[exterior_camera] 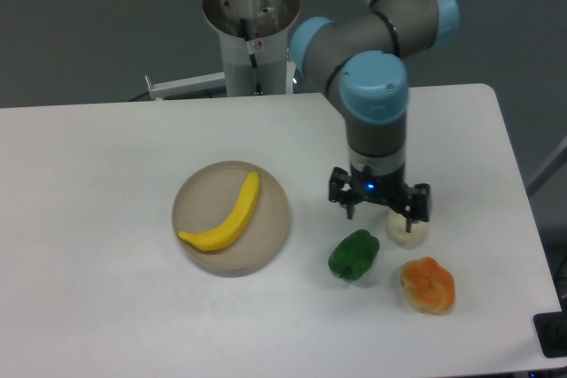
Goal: Place bananas on a plate
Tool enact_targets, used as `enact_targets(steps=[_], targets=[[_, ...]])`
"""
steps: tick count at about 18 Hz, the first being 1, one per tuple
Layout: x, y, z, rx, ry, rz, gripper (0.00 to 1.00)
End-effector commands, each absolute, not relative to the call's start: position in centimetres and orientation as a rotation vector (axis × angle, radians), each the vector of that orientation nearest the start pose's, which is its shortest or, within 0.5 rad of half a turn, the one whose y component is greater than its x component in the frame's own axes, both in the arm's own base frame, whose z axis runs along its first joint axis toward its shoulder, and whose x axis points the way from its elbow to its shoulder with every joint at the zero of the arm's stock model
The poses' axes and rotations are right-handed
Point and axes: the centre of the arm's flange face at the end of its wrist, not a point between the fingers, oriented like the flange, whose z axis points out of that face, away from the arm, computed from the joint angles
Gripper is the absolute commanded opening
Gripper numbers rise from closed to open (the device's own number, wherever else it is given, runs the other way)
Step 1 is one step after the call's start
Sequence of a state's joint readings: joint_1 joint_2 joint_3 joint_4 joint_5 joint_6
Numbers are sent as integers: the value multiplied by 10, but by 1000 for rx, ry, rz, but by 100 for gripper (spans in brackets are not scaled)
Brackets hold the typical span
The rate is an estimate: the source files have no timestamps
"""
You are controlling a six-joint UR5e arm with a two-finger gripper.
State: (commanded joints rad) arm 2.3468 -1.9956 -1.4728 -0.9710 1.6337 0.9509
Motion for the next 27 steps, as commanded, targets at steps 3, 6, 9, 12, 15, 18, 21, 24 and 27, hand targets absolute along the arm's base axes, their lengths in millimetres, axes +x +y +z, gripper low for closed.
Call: enact_targets(steps=[3, 6, 9, 12, 15, 18, 21, 24, 27], targets=[[-400, 565, 355, -2978, 280, 389, 100], [-422, 553, 358, -2978, 328, 411, 100], [-437, 544, 363, -2975, 373, 431, 100], [-446, 548, 363, -2967, 430, 447, 100], [-458, 555, 360, -2962, 429, 457, 100], [-465, 566, 358, -2952, 452, 474, 100], [-466, 576, 349, -2949, 495, 471, 100], [-468, 577, 350, -2947, 495, 478, 100], [-471, 579, 347, -2954, 495, 491, 100]])
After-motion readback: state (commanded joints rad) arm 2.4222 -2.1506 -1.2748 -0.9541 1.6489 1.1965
